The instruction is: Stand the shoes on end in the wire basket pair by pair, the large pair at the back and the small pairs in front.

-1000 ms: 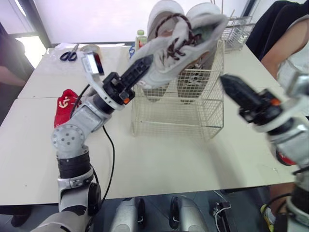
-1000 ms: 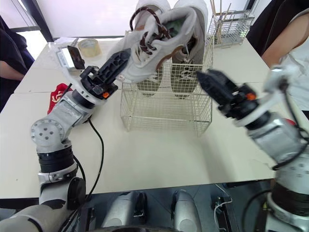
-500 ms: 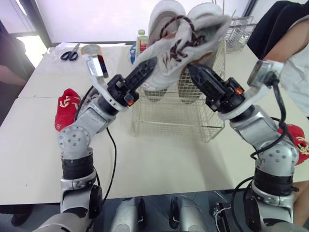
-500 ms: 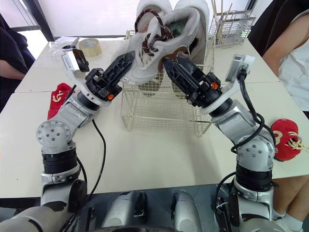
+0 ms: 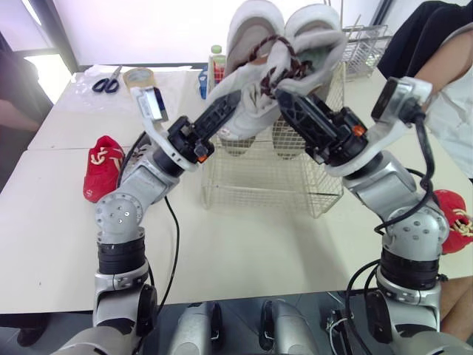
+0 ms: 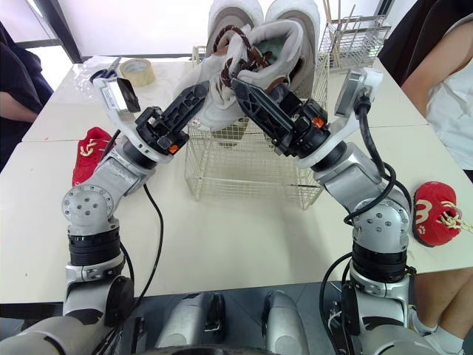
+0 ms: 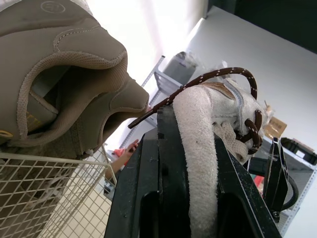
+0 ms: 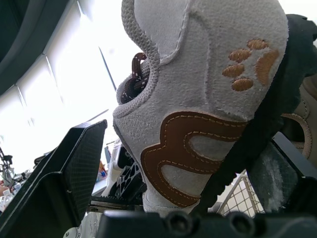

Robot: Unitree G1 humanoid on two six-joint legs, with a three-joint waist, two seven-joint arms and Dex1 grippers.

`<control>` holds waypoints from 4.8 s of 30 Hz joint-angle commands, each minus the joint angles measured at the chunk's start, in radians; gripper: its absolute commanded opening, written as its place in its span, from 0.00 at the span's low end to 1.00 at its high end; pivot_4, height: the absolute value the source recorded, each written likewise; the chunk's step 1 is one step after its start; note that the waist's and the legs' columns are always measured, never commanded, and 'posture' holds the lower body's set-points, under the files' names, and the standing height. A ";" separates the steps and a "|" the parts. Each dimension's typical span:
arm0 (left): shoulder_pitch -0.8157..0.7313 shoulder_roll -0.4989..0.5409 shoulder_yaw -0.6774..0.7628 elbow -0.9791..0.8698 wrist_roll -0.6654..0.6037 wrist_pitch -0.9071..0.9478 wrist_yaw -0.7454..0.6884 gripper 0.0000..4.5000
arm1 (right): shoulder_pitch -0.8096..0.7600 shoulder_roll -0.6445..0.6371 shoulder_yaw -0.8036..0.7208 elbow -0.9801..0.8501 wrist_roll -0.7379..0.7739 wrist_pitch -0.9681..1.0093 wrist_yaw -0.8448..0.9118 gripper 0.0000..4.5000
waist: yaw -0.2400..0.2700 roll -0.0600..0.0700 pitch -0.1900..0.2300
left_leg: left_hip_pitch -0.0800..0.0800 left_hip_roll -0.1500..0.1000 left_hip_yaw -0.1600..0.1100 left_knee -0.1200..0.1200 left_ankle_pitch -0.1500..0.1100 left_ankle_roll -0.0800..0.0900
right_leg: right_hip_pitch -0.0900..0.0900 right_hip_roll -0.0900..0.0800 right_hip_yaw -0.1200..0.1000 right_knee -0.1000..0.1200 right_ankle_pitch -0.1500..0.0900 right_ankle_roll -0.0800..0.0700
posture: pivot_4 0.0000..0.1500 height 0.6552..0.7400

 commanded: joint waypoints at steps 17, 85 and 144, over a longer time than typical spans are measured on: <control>0.036 0.138 -0.008 -0.056 -0.090 0.148 -0.005 0.72 | -0.071 -0.059 -0.042 -0.022 0.009 0.024 -0.032 0.10 | -0.002 0.001 0.000 | 0.000 0.000 0.000 0.000 -0.002 0.003 | -0.001 0.000 0.000 0.000 0.000 0.000 | 1.00 1.00; 0.014 0.364 0.026 -0.094 0.149 0.101 -0.121 1.00 | -0.402 -0.635 -0.036 0.269 -0.717 0.009 0.912 0.98 | -0.002 0.001 0.001 | -0.002 0.001 0.002 -0.005 0.001 -0.003 | -0.002 0.000 0.000 -0.006 0.000 0.000 | 1.00 1.00; -0.635 0.507 -0.324 1.432 1.349 -0.325 -0.417 0.61 | -0.086 -0.364 0.052 -0.130 -0.289 0.200 0.428 1.00 | -0.002 -0.005 0.002 | -0.004 0.001 0.003 -0.004 0.000 0.000 | -0.006 -0.001 -0.001 0.000 0.000 0.000 | 1.00 1.00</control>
